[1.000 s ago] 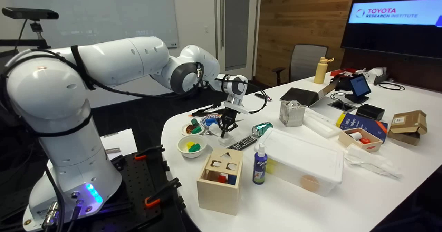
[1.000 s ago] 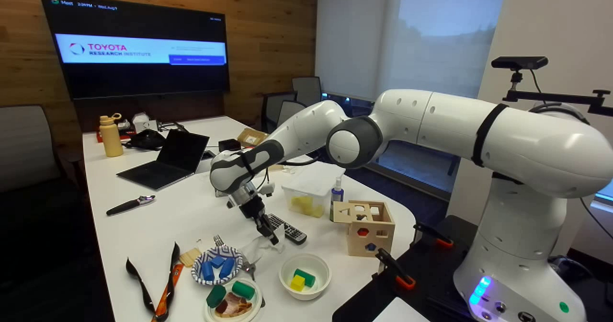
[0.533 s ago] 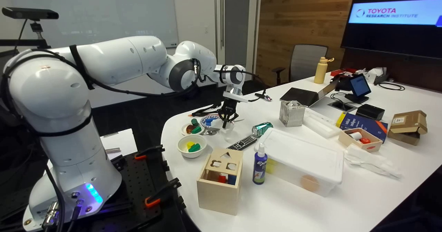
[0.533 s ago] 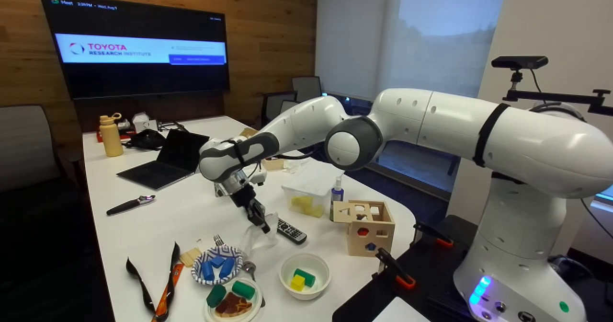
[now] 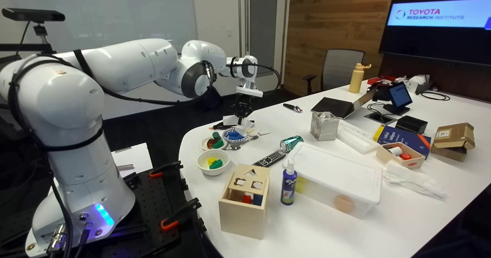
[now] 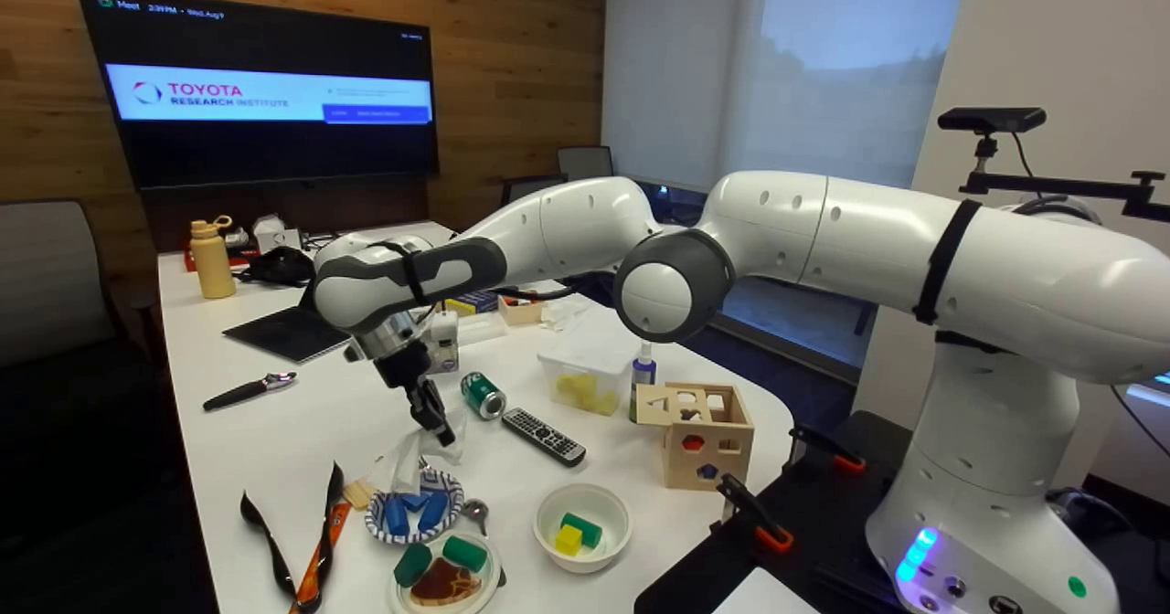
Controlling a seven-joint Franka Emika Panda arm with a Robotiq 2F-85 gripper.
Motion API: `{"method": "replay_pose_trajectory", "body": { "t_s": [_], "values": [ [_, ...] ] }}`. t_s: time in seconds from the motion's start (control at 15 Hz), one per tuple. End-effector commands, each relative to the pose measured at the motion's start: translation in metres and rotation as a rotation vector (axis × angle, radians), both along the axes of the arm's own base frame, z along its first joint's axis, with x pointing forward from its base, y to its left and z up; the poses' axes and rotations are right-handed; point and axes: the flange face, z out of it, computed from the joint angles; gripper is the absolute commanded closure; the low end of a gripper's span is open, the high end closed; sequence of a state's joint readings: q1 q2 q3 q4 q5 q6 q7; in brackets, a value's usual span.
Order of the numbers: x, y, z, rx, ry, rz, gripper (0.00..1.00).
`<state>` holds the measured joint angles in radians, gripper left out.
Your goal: Use the napkin to wipe the table
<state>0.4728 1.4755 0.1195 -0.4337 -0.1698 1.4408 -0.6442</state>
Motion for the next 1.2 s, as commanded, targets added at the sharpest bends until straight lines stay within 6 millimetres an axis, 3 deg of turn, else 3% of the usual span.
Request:
{"method": "replay_pose_trajectory", "body": {
  "t_s": [0.0, 0.33, 0.6, 0.73, 1.13],
  "values": [
    [-0.015, 0.037, 0.004, 0.08, 0.0, -0.017, 1.0],
    [-0.037, 0.097, -0.012, 0.216, -0.073, 0.047, 1.0],
    [-0.052, 0.123, -0.036, 0.279, -0.116, 0.025, 1.0],
    [-0.057, 0.126, -0.045, 0.276, -0.121, 0.001, 0.73],
    [-0.047, 0.116, -0.048, 0.283, -0.143, -0.006, 0.29]
  ]
}}
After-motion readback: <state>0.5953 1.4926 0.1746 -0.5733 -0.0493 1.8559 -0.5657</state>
